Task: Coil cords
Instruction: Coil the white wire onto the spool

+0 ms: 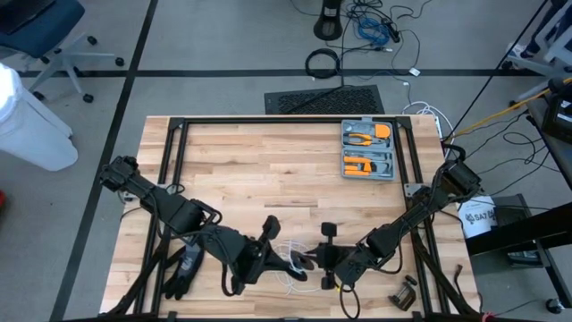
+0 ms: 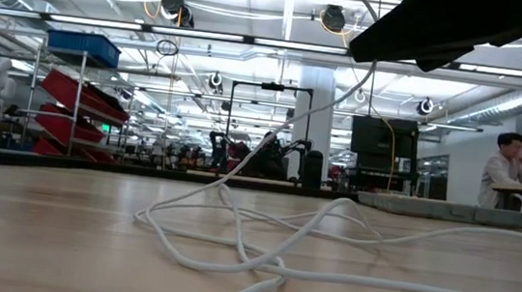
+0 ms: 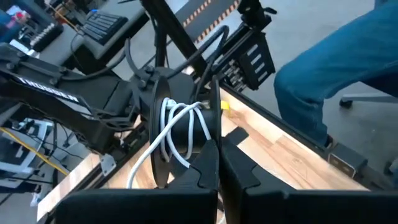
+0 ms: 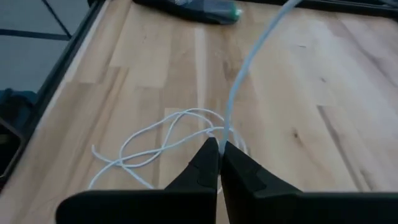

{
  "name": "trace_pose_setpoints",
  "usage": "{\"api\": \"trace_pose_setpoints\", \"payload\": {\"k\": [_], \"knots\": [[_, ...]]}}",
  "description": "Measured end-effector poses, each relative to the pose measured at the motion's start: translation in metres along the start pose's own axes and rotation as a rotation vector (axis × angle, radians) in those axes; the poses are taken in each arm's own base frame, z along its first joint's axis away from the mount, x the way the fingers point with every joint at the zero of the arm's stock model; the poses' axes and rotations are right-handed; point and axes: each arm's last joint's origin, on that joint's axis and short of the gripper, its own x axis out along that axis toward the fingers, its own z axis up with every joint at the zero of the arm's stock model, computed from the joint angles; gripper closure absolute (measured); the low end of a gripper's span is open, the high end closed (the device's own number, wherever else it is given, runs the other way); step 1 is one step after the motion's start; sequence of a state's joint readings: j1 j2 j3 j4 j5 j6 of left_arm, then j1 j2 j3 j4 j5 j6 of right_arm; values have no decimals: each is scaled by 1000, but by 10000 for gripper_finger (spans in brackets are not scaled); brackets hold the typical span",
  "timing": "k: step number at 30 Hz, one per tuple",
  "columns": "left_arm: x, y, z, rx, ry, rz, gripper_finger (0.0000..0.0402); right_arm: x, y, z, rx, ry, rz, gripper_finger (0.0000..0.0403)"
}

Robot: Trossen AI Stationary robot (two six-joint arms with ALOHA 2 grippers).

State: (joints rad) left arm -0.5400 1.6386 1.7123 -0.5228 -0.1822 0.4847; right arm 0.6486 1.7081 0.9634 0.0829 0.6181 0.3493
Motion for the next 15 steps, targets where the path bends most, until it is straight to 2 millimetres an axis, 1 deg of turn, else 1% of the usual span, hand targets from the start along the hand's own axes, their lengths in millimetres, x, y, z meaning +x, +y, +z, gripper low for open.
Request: {"api": "trace_pose_setpoints", "payload": {"k": [5, 15], "knots": [[0, -1, 1, 13, -3, -2, 402, -7, 11, -3, -12, 0, 54, 403], [0, 2, 4, 42, -41, 20, 402, -29, 37, -14, -10, -1, 142, 403]]}}
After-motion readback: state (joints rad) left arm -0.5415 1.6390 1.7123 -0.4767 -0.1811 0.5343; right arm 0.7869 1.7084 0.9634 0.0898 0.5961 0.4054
